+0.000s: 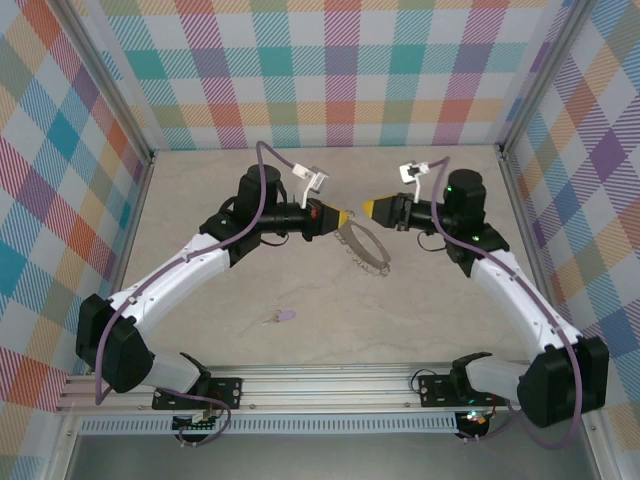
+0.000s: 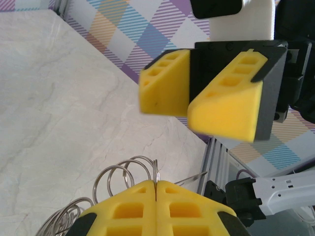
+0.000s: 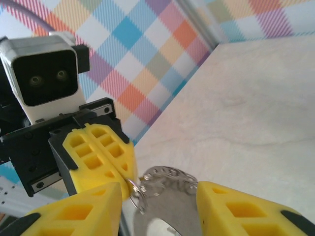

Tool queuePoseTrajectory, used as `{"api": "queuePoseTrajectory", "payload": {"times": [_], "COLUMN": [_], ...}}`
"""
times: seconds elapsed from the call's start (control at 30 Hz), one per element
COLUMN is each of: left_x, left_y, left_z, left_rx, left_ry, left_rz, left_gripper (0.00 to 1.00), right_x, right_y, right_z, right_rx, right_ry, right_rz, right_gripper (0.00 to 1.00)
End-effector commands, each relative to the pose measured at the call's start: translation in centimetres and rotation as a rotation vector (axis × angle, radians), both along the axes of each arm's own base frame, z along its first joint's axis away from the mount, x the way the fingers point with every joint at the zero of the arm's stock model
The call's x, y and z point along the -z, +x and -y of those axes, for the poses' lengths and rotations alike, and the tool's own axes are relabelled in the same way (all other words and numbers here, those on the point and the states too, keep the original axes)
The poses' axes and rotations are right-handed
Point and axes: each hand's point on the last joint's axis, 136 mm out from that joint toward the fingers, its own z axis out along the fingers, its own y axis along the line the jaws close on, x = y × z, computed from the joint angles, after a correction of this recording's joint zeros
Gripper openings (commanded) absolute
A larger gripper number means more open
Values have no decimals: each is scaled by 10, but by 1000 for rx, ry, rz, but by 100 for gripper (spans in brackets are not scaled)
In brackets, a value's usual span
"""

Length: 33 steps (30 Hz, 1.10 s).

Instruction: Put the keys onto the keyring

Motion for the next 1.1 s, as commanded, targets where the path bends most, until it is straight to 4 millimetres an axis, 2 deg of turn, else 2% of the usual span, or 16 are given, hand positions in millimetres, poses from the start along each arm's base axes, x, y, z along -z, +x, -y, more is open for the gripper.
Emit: {"api": "queuePoseTrajectory", "payload": {"times": [0.0,0.2,0.27,0.4,0.53,0.77,0.93,1.07], "left_x": [-33,-40,-40,-37,-35,-34,-33,-33], "left_y": [-11,-14,-14,-15,-15,-15,-15,-14], "left_z": [-2,2,3,6,8,9,10,10], "left_rx": [13,47,57,74,85,94,96,92], "left_ry": [-67,-83,-86,-85,-86,-87,-89,-87], "left_rz": [107,114,110,97,90,81,79,80], "left_gripper": [0,0,0,0,0,0,0,0], "right_x": [-1,17,14,2,-12,-25,-23,-25], "right_y": [6,4,0,-17,-31,-42,-41,-43], "right_z": [11,3,-2,-13,-25,-33,-34,-34], "right_rx": [76,24,-13,-65,-130,-179,-185,-192], "right_ry": [46,97,129,149,172,233,251,263], "right_rz": [10,-45,-44,9,45,77,66,65], "right_gripper": [41,30,23,18,16,14,14,20]}}
